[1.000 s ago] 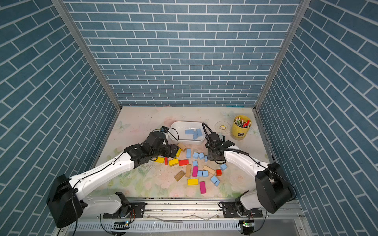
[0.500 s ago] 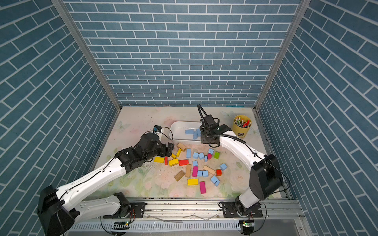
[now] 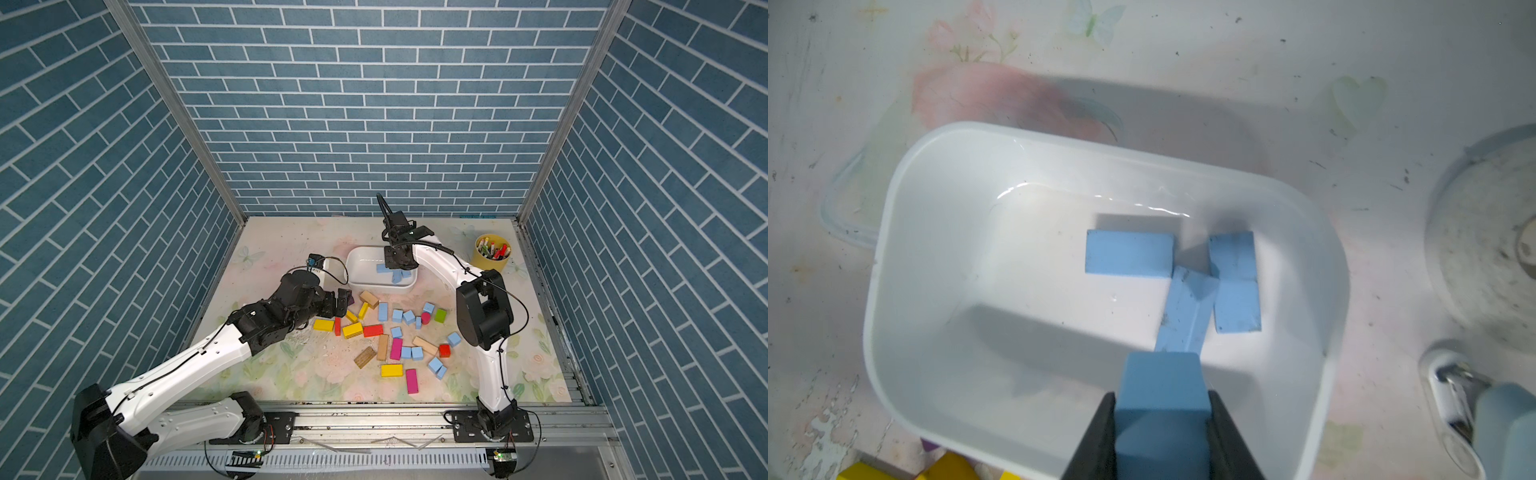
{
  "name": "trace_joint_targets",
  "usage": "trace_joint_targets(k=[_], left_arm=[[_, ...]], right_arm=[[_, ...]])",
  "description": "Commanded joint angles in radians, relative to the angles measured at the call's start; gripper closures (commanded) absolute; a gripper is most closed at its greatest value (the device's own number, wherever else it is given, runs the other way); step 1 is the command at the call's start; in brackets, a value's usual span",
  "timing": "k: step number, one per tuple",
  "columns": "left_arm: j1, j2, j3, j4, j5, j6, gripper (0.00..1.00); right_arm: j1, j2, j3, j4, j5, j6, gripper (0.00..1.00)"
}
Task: Pick out the blue building blocks
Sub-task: Place the building block in the storage box, then pick up the building block from the center of the board.
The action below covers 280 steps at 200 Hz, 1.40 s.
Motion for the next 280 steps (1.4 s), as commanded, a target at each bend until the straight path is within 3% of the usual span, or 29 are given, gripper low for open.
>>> trace_joint_targets(k=[1,71,126,162,208,280], left_arm=[[-0.002,-0.022,-0.018,-0.011,-0.021,0.014,0.01],[-0.002,-0.024,-0.022,-0.011,-0.023,0.008,0.01],[-0.003,-0.023,-0.021,-0.019,-0.022,0.004,0.01],[-0.002,-0.021,-0.02,-0.029,-0.028,-0.006,0.01],[-0.002,-0.005,-0.01,-0.05,-0.021,-0.021,0.01],[-0.004,0.048,0.004,-0.055,0.043,-0.027,0.01]], right_arm=[[0.002,0.08,0.098,-0.078,0.0,-0.044,0.89],[-0.007,0.294,0.334,-0.177,0.045,-0.066,0.77],[-0.016,0.314,0.393,-0.189,0.041,-0.058,0.46],[-0.017,0.247,0.384,-0.176,0.006,-0.059,0.34],[-0.016,0.035,0.228,-0.106,-0.011,-0.059,0.3],[-0.017,-0.393,-0.26,0.023,0.02,-0.056,0.27]])
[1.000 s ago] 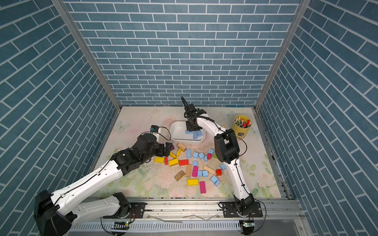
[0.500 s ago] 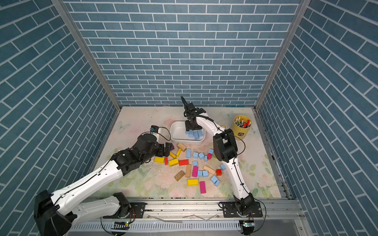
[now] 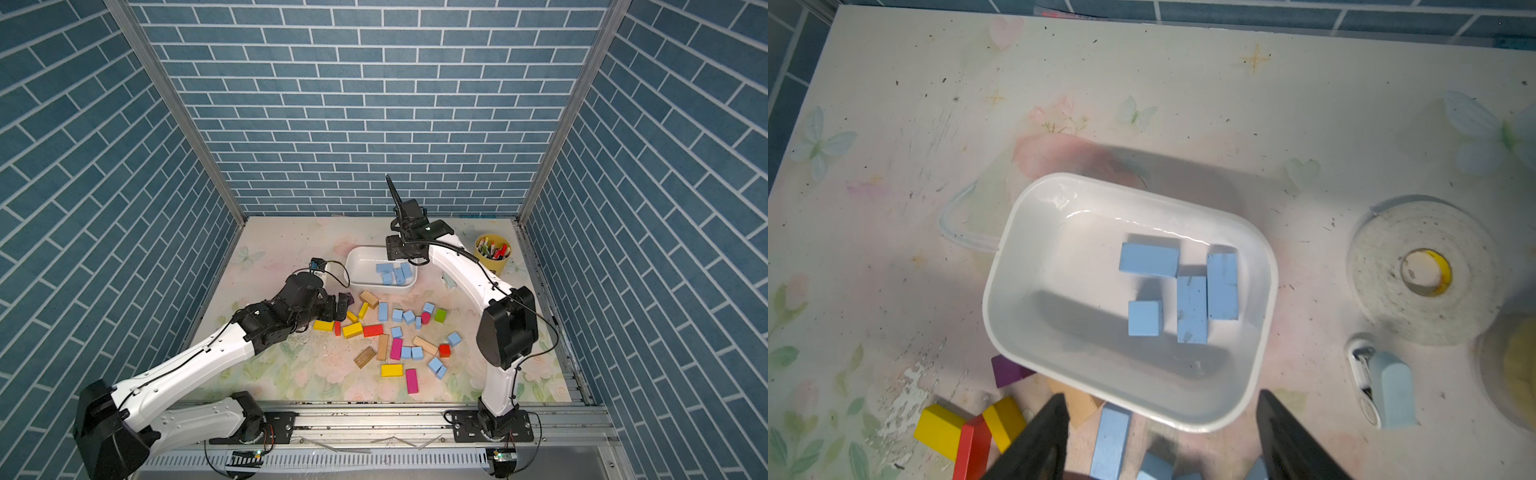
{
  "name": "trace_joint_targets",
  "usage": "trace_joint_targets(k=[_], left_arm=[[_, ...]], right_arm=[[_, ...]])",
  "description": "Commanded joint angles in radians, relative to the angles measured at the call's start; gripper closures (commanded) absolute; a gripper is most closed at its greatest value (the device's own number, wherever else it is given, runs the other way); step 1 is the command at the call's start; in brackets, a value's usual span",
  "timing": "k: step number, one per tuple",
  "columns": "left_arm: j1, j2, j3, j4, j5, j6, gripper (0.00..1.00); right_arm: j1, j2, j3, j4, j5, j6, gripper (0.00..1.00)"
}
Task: Pick out the blue building blocks
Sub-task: Pick up the building block from the center of the board.
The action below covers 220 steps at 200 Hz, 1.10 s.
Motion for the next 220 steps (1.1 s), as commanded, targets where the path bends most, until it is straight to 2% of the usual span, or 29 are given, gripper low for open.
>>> trace_joint_targets(k=[1,51,100,142,220], left_arm=[[-0.004,0.021,0.014,-0.013,0.029,-0.008,0.01],[-0.004,0.079,0.035,0.012,0.083,-0.009,0.01],[-0.019,0.164,0.072,0.06,0.167,-0.013,0.01],[-0.071,0.307,0.187,0.021,0.177,0.006,0.02],[-0.162,0.601,0.441,-0.122,0.13,0.104,0.16]], right_arm=[[-0.003,-0.098,-0.138,0.027,0.021,-0.004,0.27],[-0.002,-0.364,-0.459,0.027,0.021,-0.004,0.27],[-0.002,-0.581,-0.676,0.027,0.021,-0.004,0.27],[-0.002,-0.742,-0.805,0.027,0.021,-0.004,0.27],[-0.003,-0.944,-0.921,0.027,0.021,-0.004,0.27]])
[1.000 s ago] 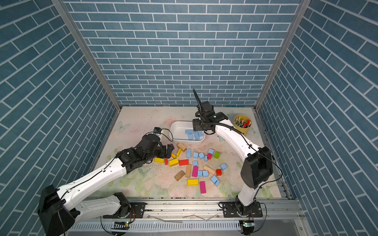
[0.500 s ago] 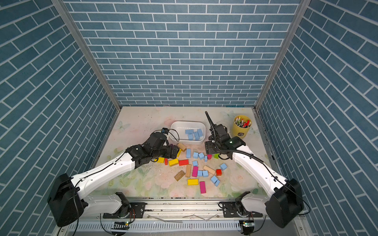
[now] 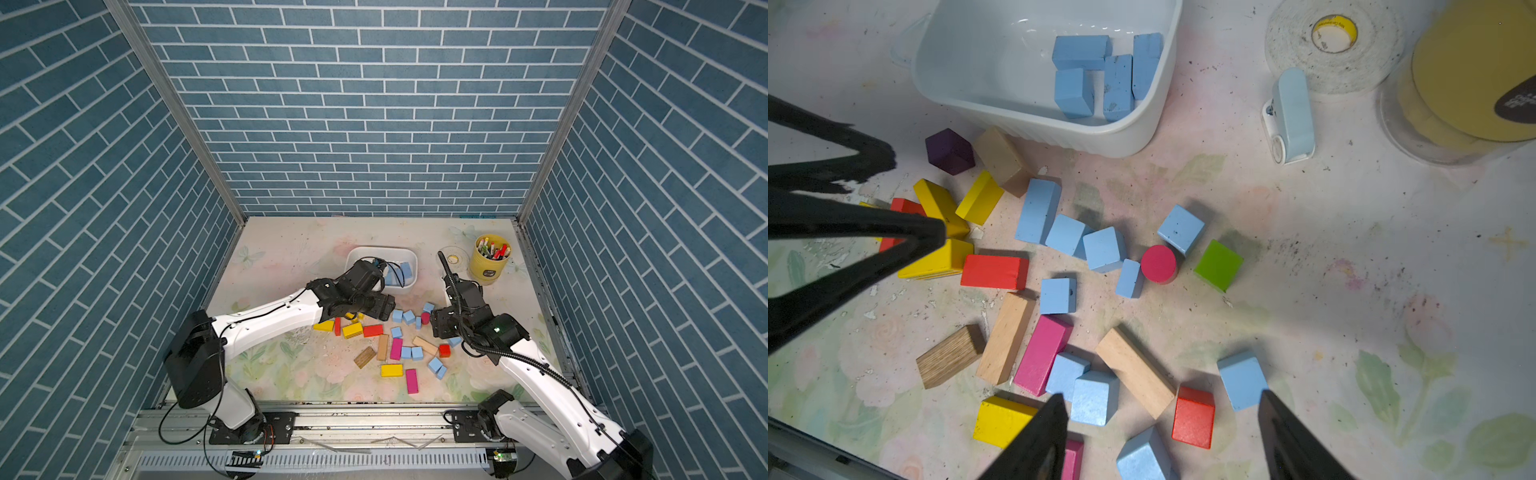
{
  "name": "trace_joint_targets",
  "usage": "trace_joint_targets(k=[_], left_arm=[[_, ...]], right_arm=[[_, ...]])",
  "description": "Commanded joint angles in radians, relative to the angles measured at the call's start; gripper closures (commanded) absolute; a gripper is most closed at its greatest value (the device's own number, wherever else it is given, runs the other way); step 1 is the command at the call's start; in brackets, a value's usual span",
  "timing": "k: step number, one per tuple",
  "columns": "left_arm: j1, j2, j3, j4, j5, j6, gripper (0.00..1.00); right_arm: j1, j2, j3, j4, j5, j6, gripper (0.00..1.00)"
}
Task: Pick out the blue building blocks
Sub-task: Pick up the building block from the center of the board.
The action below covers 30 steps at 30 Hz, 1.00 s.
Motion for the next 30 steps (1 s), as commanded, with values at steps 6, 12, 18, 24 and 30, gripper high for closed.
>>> trace_joint_targets(k=[6,12,18,24,30], left_arm=[[-0.052,0.157,0.139,-0.135,-0.053,0.067,0.22],[-0.057,0.227,0.177,-0.165,-0.073,0.072,0.27],[-0.06,0.272,0.205,-0.164,-0.069,0.07,0.3],[-0.062,0.314,0.236,-0.178,-0.069,0.062,0.33],[-0.067,0.356,0.269,-0.188,-0.068,0.05,0.38]], right_arm=[[-0.002,-0.076,-0.029,-0.002,0.011,-0.004,0.27],[-0.002,-0.097,-0.032,0.093,0.195,-0.004,0.27],[-0.002,-0.093,-0.039,-0.155,0.204,0.217,0.13],[-0.002,-0.089,-0.04,-0.153,0.204,0.214,0.12],[-0.002,-0.092,-0.046,-0.147,0.21,0.213,0.12]])
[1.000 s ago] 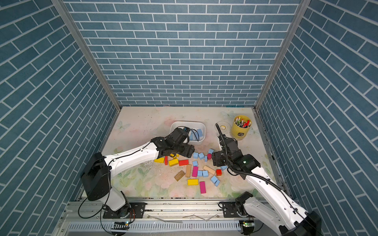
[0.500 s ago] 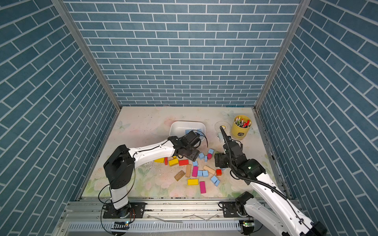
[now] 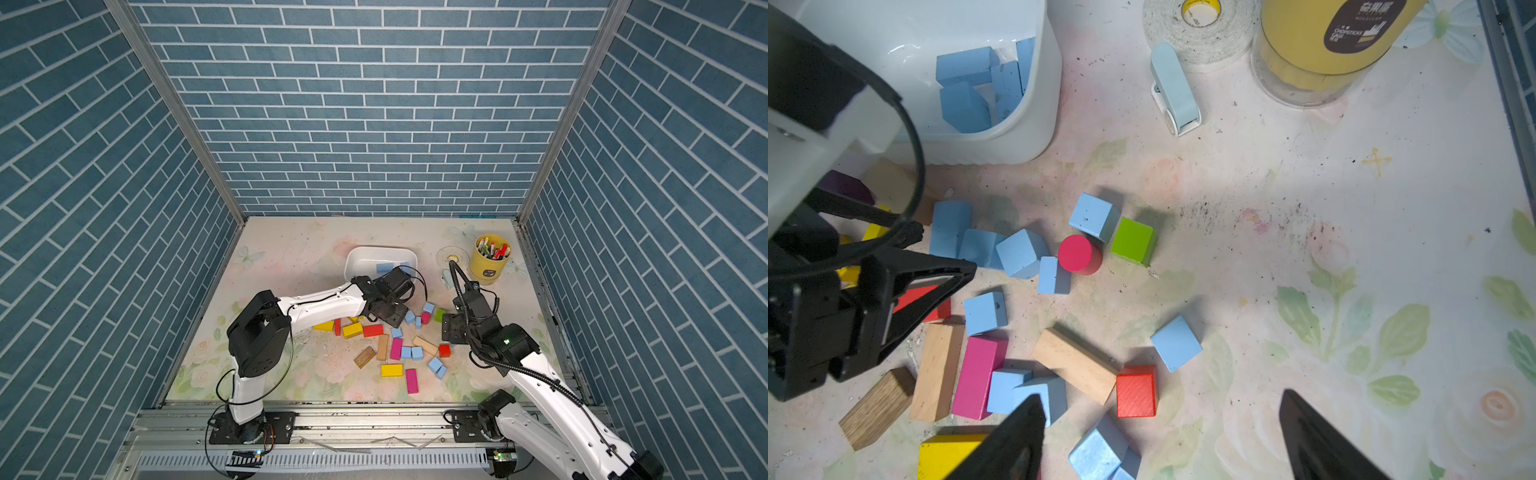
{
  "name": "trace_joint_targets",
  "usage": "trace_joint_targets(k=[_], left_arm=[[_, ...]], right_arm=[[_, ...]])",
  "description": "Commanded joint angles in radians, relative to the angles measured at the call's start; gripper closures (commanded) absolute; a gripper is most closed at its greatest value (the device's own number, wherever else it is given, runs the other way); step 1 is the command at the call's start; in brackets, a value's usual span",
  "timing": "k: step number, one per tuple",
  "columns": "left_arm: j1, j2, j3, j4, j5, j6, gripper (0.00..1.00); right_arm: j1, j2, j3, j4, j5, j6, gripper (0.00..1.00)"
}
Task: Pick out the blue building blocks
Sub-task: Pick up the building block from the center of the board.
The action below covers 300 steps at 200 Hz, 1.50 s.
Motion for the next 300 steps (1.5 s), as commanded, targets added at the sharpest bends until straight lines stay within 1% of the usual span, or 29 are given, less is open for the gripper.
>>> trace_joint_targets(k=[1,100,139,163,179,199,249,260,283,300], left_arm=[[-0.01,0.035,0.038,-0.031,-0.016,-0.008,0.39],[-0.01,0.122,0.144,-0.112,0.002,-0.028,0.44],[-0.01,0.13,0.136,-0.092,0.016,-0.043,0.46],[-0.01,0.143,0.139,-0.09,0.01,-0.046,0.5],[-0.008,0.146,0.137,-0.089,0.001,-0.051,0.54],[-0.007,0.149,0.135,-0.09,-0.004,-0.052,0.55],[-0.004,0.155,0.127,-0.078,-0.003,-0.067,0.65],[-0.003,0.152,0.123,-0.075,-0.005,-0.07,0.67],[-0.002,0.141,0.116,-0.075,-0.01,-0.075,0.73],[-0.002,0.119,0.109,-0.07,-0.01,-0.078,0.75]], right_arm=[[-0.002,-0.005,-0.014,-0.031,0.026,0.039,0.12],[-0.002,-0.031,-0.012,-0.038,0.023,0.045,0.11],[-0.002,-0.033,0.001,-0.044,0.028,0.045,0.11],[-0.002,-0.03,-0.002,-0.049,0.027,0.044,0.11],[-0.002,-0.034,-0.006,-0.055,0.027,0.044,0.11],[-0.002,-0.052,-0.018,-0.058,0.028,0.048,0.11],[-0.002,-0.072,-0.027,-0.058,0.028,0.052,0.1],[-0.001,-0.072,-0.028,-0.058,0.025,0.051,0.1],[-0.002,-0.073,-0.029,-0.054,0.024,0.049,0.1],[-0.002,-0.073,-0.032,-0.05,0.025,0.047,0.1]])
